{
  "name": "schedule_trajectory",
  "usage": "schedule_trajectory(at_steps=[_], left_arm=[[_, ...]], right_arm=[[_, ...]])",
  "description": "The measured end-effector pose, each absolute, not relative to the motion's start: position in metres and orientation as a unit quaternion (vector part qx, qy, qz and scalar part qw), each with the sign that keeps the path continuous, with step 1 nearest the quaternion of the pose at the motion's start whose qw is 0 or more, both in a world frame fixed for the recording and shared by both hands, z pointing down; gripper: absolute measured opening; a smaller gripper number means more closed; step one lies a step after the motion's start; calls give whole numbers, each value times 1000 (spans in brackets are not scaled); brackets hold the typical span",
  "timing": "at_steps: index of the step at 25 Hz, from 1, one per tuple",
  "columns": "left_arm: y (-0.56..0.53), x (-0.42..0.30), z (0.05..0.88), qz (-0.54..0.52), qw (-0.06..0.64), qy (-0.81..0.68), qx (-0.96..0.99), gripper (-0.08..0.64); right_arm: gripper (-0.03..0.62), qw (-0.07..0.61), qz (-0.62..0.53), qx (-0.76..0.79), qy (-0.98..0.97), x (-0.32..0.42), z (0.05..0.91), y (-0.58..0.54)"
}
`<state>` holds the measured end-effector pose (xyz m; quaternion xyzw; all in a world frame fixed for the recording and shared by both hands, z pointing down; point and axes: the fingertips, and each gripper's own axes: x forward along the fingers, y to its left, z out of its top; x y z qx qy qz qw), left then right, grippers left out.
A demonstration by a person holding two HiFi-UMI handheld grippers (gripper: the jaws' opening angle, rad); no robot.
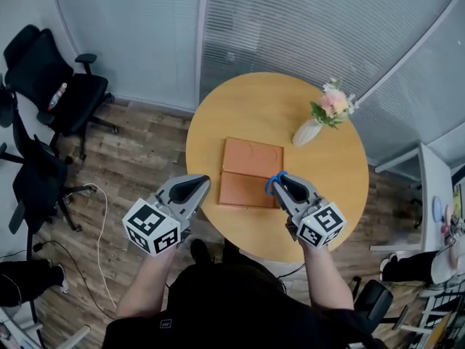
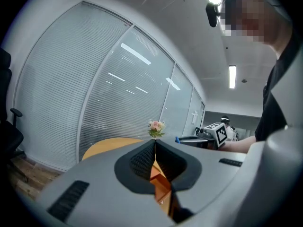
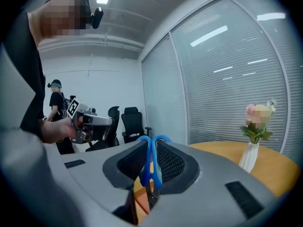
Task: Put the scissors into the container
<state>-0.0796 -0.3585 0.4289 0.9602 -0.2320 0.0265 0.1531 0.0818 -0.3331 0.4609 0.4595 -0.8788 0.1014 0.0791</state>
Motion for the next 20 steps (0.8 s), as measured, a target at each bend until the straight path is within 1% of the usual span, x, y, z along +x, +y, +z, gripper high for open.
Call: schedule_trajectory(at_steps=[7, 20], left_arm=[[-380, -73, 450, 38, 178, -256, 949, 14], [-380, -83, 479, 65, 211, -312, 924, 14]], right_arm=[[81, 131, 146, 413, -889, 78, 522, -368], [81, 268, 211, 286, -896, 44, 656, -391]])
